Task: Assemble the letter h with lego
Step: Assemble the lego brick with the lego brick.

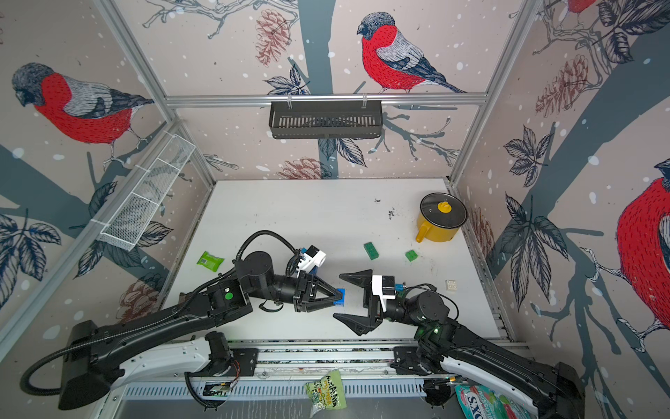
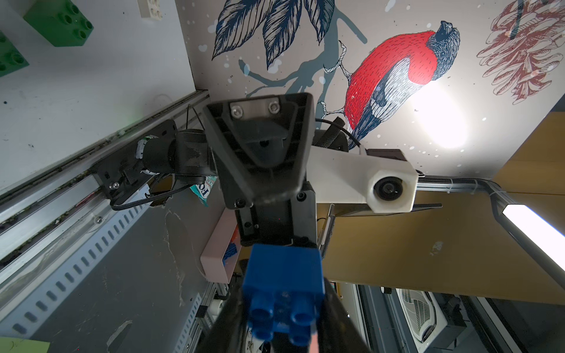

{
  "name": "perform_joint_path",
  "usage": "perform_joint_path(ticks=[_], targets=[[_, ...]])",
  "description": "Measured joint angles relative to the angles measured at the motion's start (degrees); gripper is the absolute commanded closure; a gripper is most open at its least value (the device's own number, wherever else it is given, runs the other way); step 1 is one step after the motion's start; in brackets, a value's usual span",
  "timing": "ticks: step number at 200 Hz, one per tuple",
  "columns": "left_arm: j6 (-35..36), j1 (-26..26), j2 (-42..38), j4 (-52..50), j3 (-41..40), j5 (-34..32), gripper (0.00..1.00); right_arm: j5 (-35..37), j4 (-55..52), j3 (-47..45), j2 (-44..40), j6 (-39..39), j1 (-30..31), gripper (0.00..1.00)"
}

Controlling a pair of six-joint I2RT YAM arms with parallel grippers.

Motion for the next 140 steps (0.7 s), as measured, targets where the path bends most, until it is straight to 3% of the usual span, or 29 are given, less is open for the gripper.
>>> perform_joint_path(ticks=[30, 65, 92, 108, 140], targets=[[4.0, 1.3, -2.7, -8.2, 1.8, -3.2, 1.0, 8.5, -3.1, 0.1, -5.8, 0.5, 0.0, 0.0], [13.8, 8.5, -3.6, -27.2, 8.9, -11.9, 1.0, 22.6, -8.6, 2.5, -10.0, 3.9, 0.0, 0.01], [21.7, 12.5, 0.1, -41.7, 13.6, -18.6, 1.0, 29.9, -15.3, 6.1, -8.0, 6.6, 0.0, 0.01], [26.3, 13.6, 3.8, -50.7, 18.1, -25.8, 1.0, 32.9, -19.3, 8.1, -6.4, 7.9, 0.0, 0.01], [34.2, 16.0, 8.9, -59.6, 22.8, -36.3, 1.0, 37.4, -26.7, 10.5, -4.4, 9.2, 0.0, 0.01]])
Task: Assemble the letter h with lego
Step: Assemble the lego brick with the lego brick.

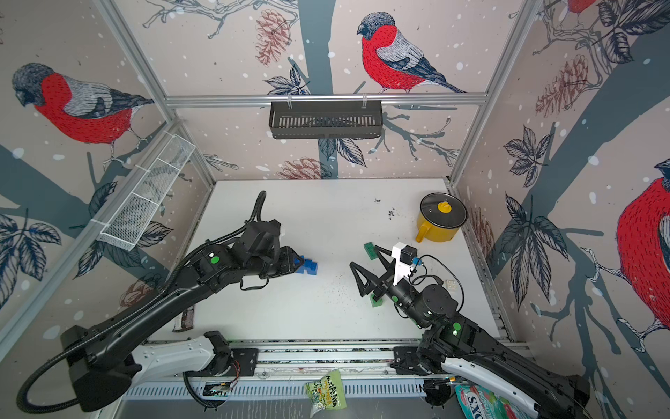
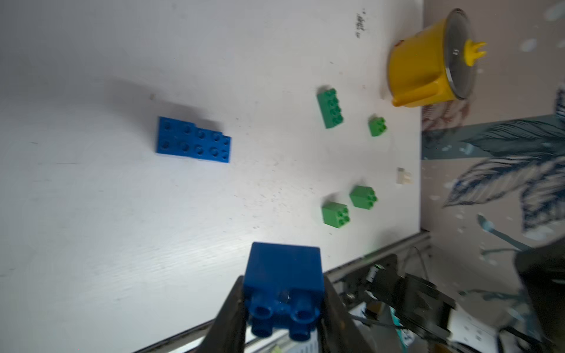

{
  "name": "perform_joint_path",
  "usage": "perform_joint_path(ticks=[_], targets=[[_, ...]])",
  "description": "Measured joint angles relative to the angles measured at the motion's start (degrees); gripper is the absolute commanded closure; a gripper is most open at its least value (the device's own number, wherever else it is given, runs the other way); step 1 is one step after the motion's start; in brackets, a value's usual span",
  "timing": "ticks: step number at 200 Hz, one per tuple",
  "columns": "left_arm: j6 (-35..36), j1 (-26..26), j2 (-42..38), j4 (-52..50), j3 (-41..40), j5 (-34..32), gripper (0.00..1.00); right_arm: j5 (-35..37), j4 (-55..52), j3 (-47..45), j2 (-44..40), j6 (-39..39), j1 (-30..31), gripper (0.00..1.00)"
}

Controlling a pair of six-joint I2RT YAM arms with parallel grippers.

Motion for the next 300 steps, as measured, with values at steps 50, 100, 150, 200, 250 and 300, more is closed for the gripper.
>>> perform_joint_path(ticks=[50, 100, 150, 200, 250, 300], targets=[[9.1, 2.1, 11.1, -8.9, 4.6, -13.4, 1.0, 0.9, -3.9, -0.1, 0.8, 0.0, 0.0, 0.0], [13.7, 2.1, 23.3, -14.6, 12.3, -17.3, 1.0, -0.5, -4.0, -0.2, 3.9, -0.3, 0.1, 0.0], [17.2, 4.2, 29.4, -16.4, 17.0, -15.0, 1.0, -2.8, -4.7, 0.5, 6.2, -1.5, 0.5, 0.0], [19.7, 7.6, 34.0, -18.7, 21.3, -7.8, 1.0, -3.4, -5.3, 0.8, 7.0, -1.6, 0.9, 0.01], [21.0, 7.9, 38.0, -21.6, 25.2, -4.7, 1.0, -3.8, -5.9, 0.9, 8.0, -1.7, 1.9, 0.01], [21.5, 7.9, 40.4, -23.5, 26.5, -4.5, 1.0, -3.8, -6.3, 0.9, 8.3, -1.8, 2.8, 0.01]])
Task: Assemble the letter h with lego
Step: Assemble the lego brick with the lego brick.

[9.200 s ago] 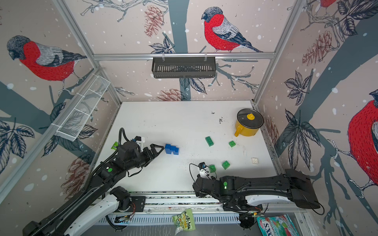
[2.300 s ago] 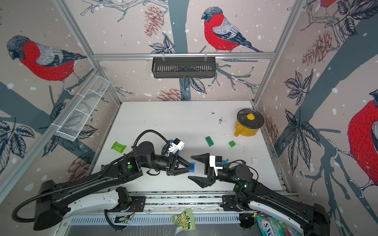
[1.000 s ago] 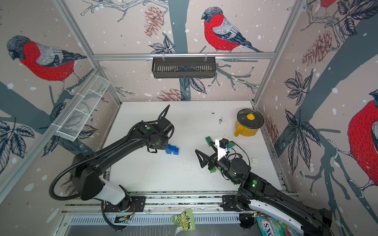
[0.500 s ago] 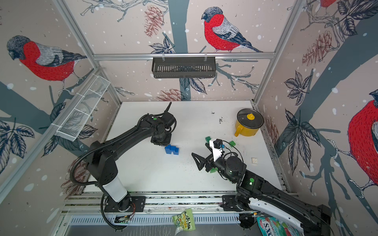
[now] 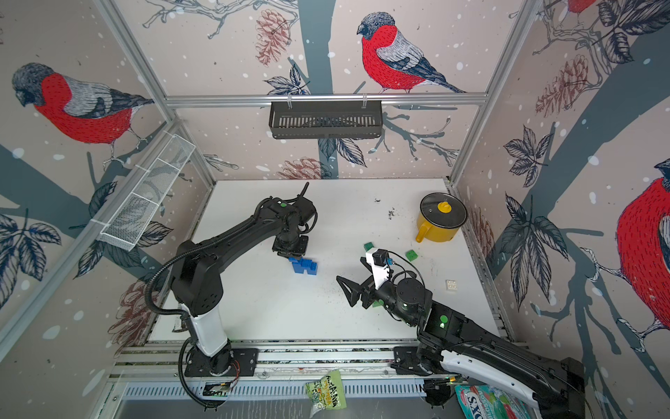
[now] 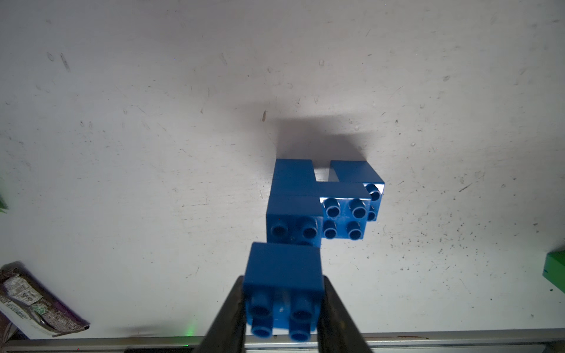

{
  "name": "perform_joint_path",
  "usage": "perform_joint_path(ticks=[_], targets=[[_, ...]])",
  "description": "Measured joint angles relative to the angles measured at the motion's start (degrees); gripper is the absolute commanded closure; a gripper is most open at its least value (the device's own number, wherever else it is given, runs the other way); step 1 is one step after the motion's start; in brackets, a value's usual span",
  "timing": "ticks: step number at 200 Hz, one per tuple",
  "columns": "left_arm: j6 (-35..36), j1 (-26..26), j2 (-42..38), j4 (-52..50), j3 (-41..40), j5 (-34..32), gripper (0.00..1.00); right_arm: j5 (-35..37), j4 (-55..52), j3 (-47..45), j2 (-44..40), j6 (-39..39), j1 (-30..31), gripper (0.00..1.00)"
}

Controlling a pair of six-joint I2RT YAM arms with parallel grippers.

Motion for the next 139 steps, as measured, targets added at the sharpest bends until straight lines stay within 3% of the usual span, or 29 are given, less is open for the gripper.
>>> perform_joint_path(ticks=[139], targets=[[0.7, -0.1, 3.2, -0.4, 2.2, 0.3, 1.0, 0.2, -0.4, 0.3, 1.2, -1.2, 2.2, 0.01]])
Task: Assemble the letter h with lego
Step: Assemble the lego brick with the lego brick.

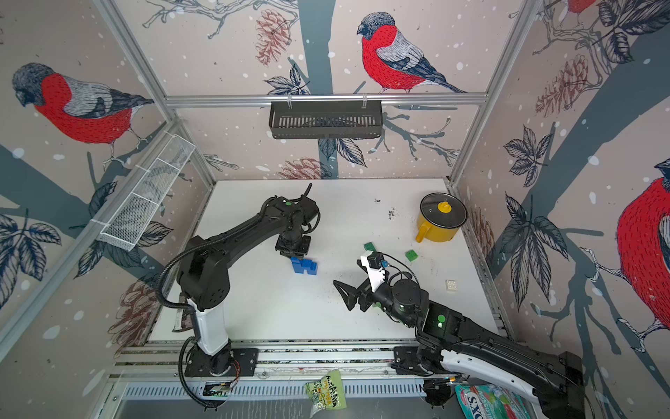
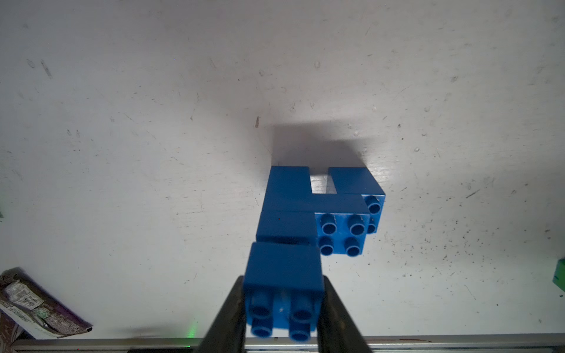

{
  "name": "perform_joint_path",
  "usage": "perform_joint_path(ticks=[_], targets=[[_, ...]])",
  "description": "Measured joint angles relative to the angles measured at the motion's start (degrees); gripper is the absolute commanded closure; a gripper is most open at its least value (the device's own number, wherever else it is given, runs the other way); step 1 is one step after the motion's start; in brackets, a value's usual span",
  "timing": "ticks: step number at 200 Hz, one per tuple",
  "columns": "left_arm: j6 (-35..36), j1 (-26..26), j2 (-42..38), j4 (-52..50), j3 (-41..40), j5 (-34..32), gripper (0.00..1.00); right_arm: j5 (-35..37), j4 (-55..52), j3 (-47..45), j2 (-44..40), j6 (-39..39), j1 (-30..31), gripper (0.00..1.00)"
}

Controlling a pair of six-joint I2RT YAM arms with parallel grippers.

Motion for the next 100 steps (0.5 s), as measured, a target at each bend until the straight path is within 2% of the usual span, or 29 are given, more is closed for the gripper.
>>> perform_joint_path(ticks=[100], targets=[[0.4, -0.3, 0.6, -0.2, -0.1, 0.2, 1.0, 0.5, -0.4, 0.3, 0.8, -0.3, 1.0, 0.0]])
